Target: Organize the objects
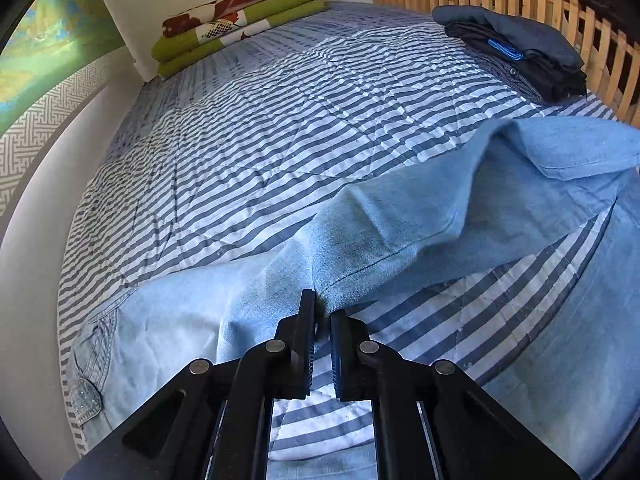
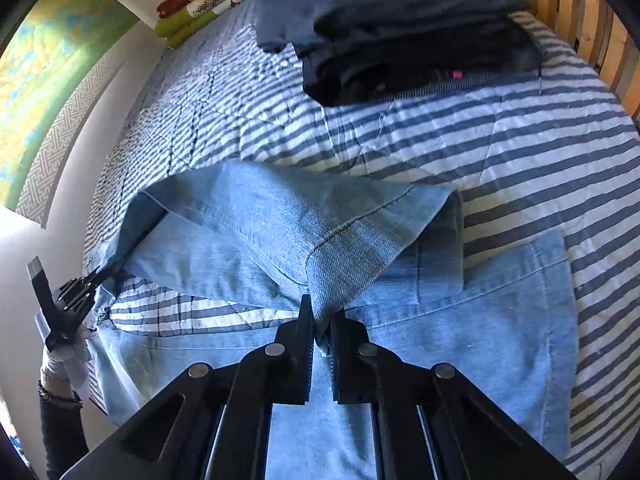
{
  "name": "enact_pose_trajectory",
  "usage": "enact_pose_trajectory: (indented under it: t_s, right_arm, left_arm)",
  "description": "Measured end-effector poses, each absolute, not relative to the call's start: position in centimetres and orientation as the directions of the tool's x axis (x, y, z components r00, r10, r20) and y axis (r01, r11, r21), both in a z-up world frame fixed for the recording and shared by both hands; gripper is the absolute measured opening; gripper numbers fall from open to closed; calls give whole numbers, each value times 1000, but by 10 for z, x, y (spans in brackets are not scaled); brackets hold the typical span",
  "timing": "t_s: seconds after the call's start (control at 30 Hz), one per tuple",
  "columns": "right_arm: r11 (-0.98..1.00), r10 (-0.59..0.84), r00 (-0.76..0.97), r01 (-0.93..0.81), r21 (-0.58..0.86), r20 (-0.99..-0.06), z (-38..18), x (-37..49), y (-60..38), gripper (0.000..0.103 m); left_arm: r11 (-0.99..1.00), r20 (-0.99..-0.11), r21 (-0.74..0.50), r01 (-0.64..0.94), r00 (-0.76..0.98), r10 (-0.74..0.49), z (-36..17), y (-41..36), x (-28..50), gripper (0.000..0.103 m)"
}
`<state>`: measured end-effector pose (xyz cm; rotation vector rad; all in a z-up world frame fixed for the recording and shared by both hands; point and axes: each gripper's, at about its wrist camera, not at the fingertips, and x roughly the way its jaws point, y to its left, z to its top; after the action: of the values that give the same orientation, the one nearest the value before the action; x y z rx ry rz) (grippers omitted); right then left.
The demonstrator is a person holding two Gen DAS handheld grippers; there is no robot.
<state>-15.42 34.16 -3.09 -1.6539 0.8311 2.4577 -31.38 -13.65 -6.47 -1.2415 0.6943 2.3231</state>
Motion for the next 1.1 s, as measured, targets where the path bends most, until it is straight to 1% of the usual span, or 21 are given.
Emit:
enact_pose_trajectory:
  t_s: [0.13,0.2,0.3,0.4,0.43,0.5,0.53,0.6,0.67,0.73,0.77,0.8,0.87,0.9,0.97,1.03,1.1]
  right_arm:
    - [-871,-159,-504,-333,361,-849,13,-148,356,6]
    - [-872,-120,-519,-351,340,-846,23,-159,367,6]
    - [-879,-55,-572,-361,311,-818,48,-193,379,6]
    - [-893,-30,-676,-312,323,-736,103,-210,379,6]
    - [-908,-17,-708,-284,307,-706,123,-207,374,6]
    - [-939,8,-751,-232,253,-660,150,-189,365,6]
    - [-947,16,-754,-222,232,-657,153,-179,363,6]
    - [-947,15,-720,-233,222,-693,137,-153,366,6]
    - [-940,17,-665,-266,215,-747,102,-130,371,6]
    - [-930,45,-568,-324,172,-822,45,-109,377,6]
    - [-915,35,-513,-361,179,-858,15,-102,384,6]
    - [-897,15,-462,-398,192,-887,-14,-96,392,6]
    - [-883,26,-397,-439,165,-917,-56,-93,400,6]
    - [-889,30,-379,-433,149,-925,-71,-95,401,6]
    - [-879,27,-358,-453,148,-933,-84,-99,402,6]
    - [-882,47,-370,-451,135,-928,-77,-103,403,6]
    - [-896,76,-402,-428,114,-913,-63,-104,400,6]
  left_arm:
    - [-802,-841,241,-546,-530,107,-54,-147,-309,6]
    - [-816,-840,242,-526,-535,95,-48,-149,-317,6]
    - [-849,-815,208,-485,-567,124,-21,-151,-328,5]
    - [-854,-759,226,-468,-634,147,21,-157,-317,5]
    - [-854,-743,240,-462,-653,145,31,-162,-309,5]
    - [-853,-734,237,-466,-661,157,43,-175,-291,5]
    - [-850,-742,220,-478,-648,173,44,-181,-280,5]
    - [-832,-771,192,-520,-605,200,32,-187,-254,5]
    - [-803,-825,158,-575,-523,212,4,-187,-229,5]
    - [-748,-880,161,-644,-437,187,-37,-178,-202,5]
    - [-722,-902,165,-672,-399,165,-57,-173,-192,6]
    - [-701,-921,160,-695,-360,147,-75,-169,-185,12]
    - [-714,-937,146,-685,-327,122,-97,-165,-178,14]
    - [-730,-938,130,-671,-322,129,-97,-166,-178,21]
    - [-754,-929,62,-654,-314,196,-84,-172,-174,30]
    - [-786,-909,12,-618,-335,248,-64,-188,-171,32]
    - [-834,-887,-18,-551,-376,267,-46,-219,-169,41]
